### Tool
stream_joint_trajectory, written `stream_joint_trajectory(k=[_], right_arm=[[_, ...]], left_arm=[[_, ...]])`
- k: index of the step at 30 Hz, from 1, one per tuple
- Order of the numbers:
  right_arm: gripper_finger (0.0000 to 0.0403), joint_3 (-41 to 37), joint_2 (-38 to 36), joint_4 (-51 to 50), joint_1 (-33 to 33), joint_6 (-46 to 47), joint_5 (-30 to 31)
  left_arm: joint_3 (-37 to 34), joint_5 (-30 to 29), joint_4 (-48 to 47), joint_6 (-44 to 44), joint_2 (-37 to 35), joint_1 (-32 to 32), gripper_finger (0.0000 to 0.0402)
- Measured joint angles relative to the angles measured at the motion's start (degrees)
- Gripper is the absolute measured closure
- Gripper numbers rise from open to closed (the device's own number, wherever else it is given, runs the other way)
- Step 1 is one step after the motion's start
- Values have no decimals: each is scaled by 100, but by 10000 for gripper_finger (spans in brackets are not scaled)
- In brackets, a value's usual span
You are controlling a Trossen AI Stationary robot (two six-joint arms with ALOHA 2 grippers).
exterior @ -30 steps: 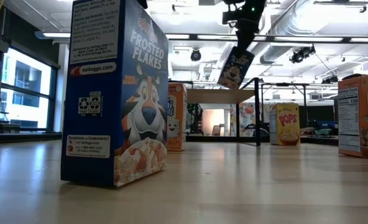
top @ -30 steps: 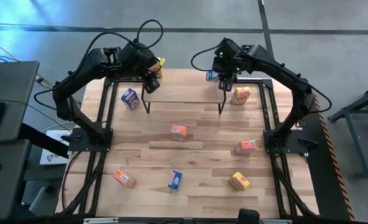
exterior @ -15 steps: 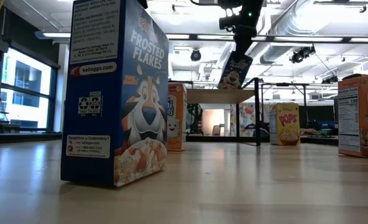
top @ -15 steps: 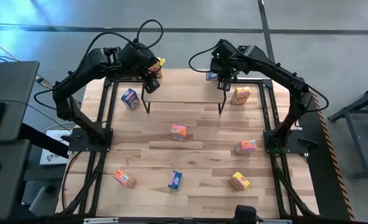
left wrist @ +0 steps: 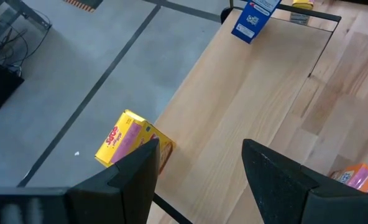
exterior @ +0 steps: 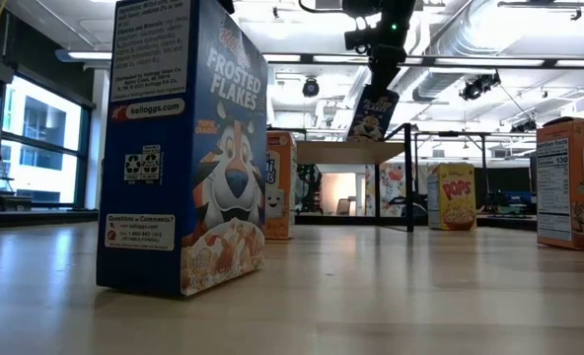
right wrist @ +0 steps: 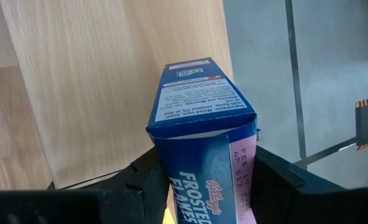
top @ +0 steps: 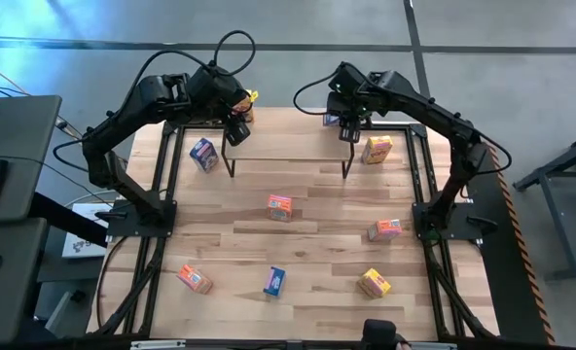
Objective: Stack cereal on shelf
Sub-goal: Put the middle right blue cereal box on the shelf
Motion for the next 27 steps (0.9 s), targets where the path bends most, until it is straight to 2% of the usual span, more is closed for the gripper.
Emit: stream_joint_trajectory(k=[27], right_arm=[[233,-13,9,-1,-2,-83,37]], left_arm=[[2,4,26,-3,0,0,181]])
